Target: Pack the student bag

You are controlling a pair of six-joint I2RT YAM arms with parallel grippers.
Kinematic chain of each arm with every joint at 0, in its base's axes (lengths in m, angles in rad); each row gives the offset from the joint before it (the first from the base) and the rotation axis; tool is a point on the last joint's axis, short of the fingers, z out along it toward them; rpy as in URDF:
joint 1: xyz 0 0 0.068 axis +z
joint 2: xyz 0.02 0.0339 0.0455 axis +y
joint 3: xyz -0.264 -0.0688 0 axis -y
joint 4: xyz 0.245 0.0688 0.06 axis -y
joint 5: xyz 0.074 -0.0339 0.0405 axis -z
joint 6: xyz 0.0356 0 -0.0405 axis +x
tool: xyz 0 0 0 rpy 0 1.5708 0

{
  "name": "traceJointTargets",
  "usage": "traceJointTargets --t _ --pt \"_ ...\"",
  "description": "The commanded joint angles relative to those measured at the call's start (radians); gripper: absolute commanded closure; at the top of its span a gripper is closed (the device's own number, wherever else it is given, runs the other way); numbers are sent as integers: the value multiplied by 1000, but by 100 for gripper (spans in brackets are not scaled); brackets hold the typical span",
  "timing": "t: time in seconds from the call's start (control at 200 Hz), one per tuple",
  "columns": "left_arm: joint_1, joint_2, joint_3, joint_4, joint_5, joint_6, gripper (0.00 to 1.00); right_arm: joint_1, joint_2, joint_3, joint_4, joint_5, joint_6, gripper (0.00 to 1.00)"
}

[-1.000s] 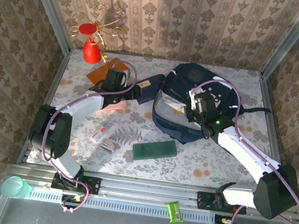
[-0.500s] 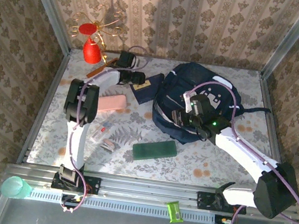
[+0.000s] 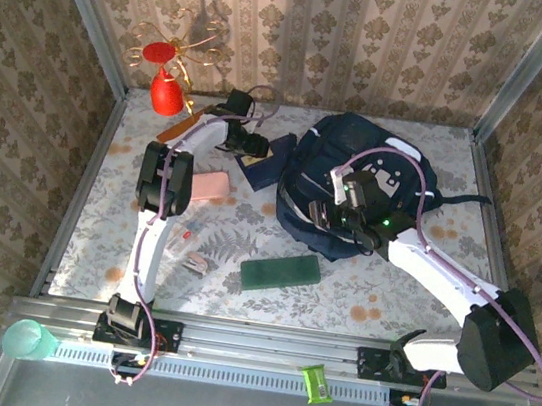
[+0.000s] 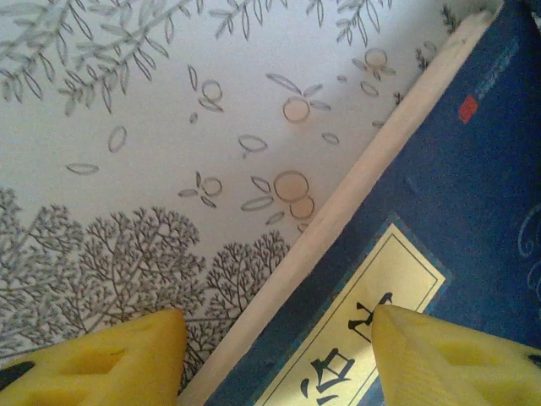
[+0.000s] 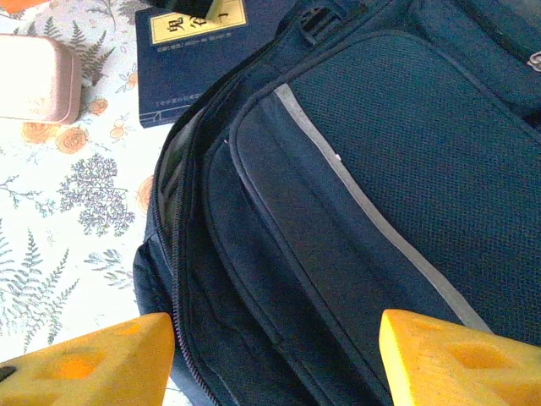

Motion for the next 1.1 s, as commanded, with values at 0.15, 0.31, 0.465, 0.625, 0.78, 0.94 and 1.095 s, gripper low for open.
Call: traceJointTargets --t 0.15,0.31,0.465,0.625,0.78,0.94,1.095 --pt "7 -104 -145 -66 103 37 50 7 8 -13 28 -20 32 33" --pt "7 -133 -204 -57 168 48 63 7 16 -16 29 -23 37 33" --pt "5 -102 -180 -88 191 89 64 7 15 -20 29 -21 38 33" --pt "2 -44 -121 -135 162 121 58 7 21 -21 25 -20 37 33" --pt "-8 -23 -113 -147 145 138 59 7 34 -24 27 -19 39 33" --pt "-18 -40 -131 -139 127 137 73 7 50 -19 33 -27 41 33" --pt "-16 -99 -149 -131 128 127 89 7 94 -10 32 -27 41 33"
